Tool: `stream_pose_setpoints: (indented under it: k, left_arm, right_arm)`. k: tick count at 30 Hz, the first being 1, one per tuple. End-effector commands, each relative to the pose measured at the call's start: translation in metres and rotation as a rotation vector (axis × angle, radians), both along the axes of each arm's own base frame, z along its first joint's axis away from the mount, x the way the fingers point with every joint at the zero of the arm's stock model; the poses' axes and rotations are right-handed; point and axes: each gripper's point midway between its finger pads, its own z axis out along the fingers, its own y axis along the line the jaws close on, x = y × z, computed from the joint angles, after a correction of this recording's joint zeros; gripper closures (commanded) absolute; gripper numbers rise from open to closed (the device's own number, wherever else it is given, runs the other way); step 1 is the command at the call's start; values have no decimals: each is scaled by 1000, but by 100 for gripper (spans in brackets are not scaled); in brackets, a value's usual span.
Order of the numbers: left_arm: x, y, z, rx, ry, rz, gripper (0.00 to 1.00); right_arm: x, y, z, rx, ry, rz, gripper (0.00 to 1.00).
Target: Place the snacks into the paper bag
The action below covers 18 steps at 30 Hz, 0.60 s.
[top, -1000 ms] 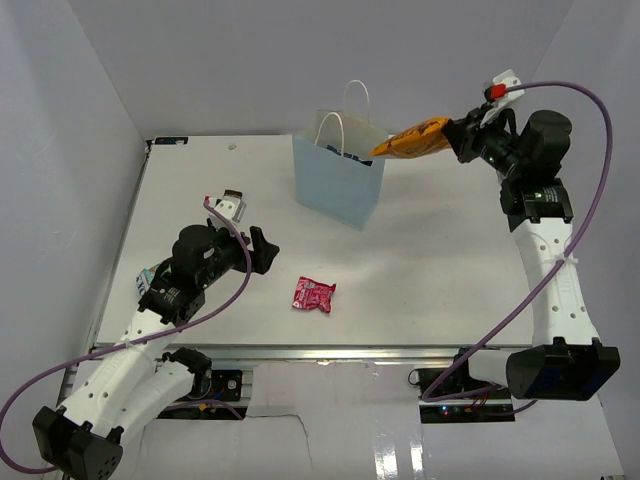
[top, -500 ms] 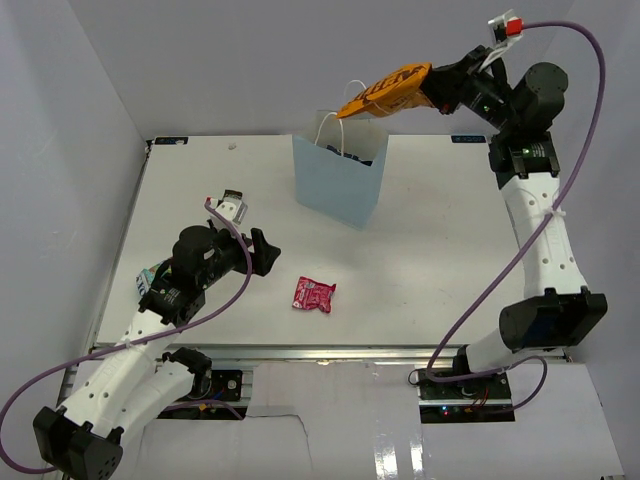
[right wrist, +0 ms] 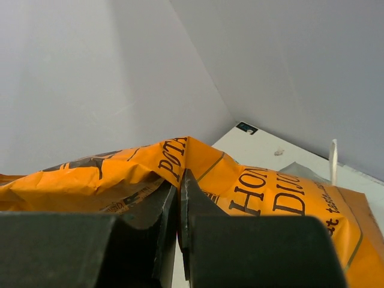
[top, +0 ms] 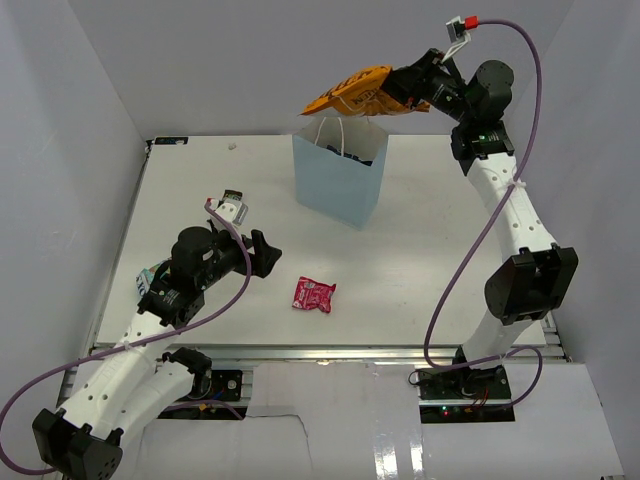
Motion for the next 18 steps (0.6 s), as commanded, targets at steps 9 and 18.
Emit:
stream_pose_setpoints:
  k: [9,18]
  left_arm:
    - [-7,-8,35,-73,-138,-67,12]
    - [18,-42,145,-206,-378,-181,12]
  right_arm:
    - [-45,-1,69,154,-78,83,92]
    - [-65,-14,84,170,-92,63,92]
